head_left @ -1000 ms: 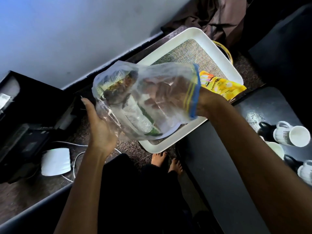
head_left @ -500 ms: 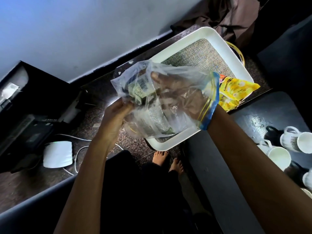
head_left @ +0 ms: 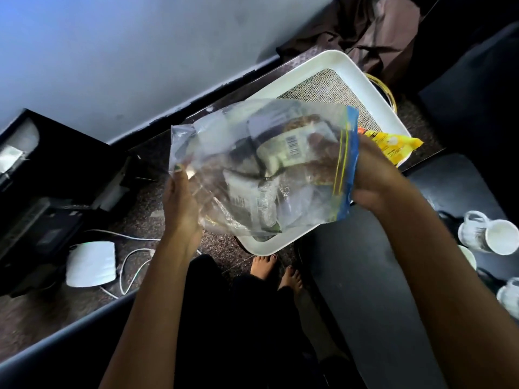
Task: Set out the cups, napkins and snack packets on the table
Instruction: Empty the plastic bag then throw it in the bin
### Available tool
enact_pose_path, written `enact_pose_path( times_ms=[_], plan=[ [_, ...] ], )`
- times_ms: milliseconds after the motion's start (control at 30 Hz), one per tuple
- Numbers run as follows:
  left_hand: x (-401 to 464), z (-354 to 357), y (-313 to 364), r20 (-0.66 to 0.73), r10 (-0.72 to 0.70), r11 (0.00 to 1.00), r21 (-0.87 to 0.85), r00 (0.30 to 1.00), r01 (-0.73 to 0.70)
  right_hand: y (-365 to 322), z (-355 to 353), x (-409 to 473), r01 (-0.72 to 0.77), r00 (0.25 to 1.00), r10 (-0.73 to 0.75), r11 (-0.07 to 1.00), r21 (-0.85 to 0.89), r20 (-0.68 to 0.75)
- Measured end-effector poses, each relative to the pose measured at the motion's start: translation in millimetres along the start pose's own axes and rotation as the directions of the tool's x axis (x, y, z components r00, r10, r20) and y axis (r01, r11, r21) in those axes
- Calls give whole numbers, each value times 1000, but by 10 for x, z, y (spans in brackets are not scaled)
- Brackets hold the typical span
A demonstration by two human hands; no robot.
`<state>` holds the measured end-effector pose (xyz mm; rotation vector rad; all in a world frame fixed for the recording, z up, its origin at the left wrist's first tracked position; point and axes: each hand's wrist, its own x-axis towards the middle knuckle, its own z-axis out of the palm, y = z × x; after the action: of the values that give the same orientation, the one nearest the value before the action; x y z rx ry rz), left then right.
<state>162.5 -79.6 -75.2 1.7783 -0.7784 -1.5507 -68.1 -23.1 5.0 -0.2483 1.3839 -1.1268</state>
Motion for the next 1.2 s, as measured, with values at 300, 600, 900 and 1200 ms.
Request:
enact_pose_path(
  times_ms=[300,600,900,1200],
  plan=[
    [166,-87,-99,-105,-77,995,-71,992,70,-231,-460,90,298,839,-235,953,54,-490],
    [164,-102,-113,-73,-137,990,-51,988,133,-228,-442,686,145,768,-304,940,-308,-564],
    [85,-100,-60,30,-161,978,-127,987,163,-86,-163,304,269,597,-705,626,-731,-384],
    [-104,-74,-79,158,18,997,-70,987,-7,347,117,351,137,911,-311,847,-514,-270]
  ],
)
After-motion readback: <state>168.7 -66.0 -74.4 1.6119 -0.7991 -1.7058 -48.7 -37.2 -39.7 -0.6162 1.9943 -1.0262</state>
